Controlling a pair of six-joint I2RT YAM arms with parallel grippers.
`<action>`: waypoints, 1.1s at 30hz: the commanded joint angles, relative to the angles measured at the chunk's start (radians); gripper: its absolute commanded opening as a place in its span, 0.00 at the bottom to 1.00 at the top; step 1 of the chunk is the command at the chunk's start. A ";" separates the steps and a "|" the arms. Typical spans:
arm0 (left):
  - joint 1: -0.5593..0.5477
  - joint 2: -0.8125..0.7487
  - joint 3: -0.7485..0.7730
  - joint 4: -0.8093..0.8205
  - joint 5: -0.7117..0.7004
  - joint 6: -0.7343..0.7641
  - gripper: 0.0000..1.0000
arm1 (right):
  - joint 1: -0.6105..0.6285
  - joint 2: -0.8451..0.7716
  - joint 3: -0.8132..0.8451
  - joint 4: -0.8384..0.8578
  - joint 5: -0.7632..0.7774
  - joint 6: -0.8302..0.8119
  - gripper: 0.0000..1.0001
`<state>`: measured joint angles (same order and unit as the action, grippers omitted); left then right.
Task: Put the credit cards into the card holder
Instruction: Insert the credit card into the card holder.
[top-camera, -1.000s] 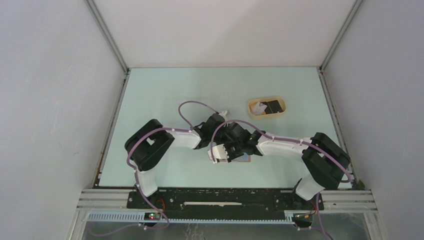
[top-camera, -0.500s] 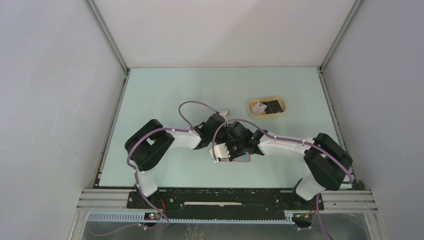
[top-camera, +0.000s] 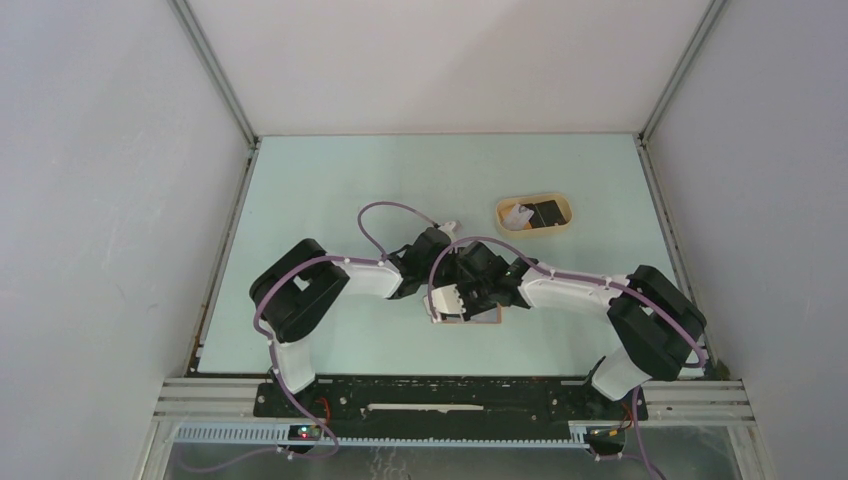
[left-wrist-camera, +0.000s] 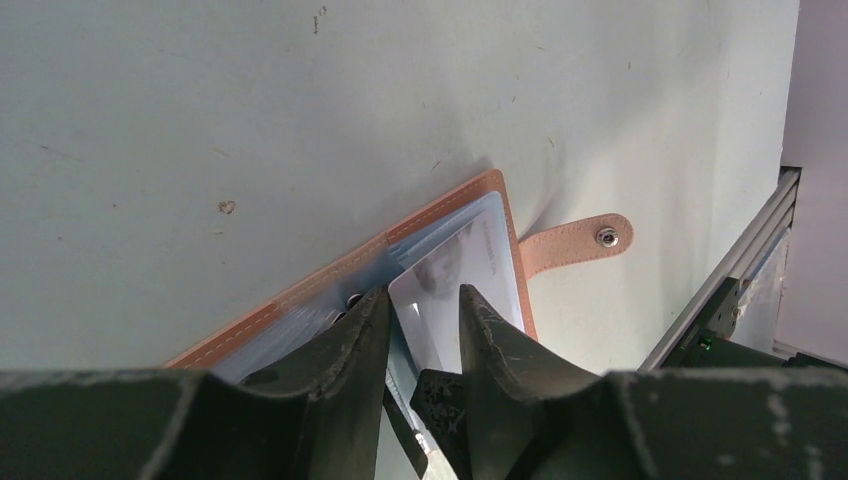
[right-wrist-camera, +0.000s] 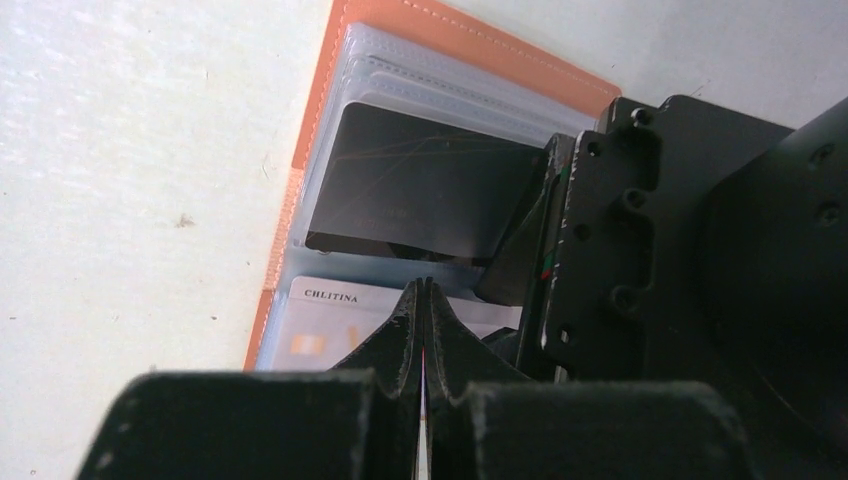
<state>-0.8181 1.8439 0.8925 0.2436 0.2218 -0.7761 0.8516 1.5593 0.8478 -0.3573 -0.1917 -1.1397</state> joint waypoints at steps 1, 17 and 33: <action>-0.004 0.024 -0.001 -0.124 -0.053 0.058 0.39 | -0.021 -0.025 -0.010 -0.006 0.015 -0.018 0.00; -0.002 -0.043 -0.073 -0.037 -0.088 0.039 0.45 | -0.081 -0.048 -0.027 -0.024 -0.017 -0.019 0.00; -0.004 -0.267 -0.252 0.158 -0.125 0.072 0.46 | -0.243 -0.284 0.025 -0.197 -0.367 0.156 0.24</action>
<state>-0.8200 1.6485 0.6739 0.3367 0.1242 -0.7486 0.6811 1.3270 0.8242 -0.4633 -0.3939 -1.0733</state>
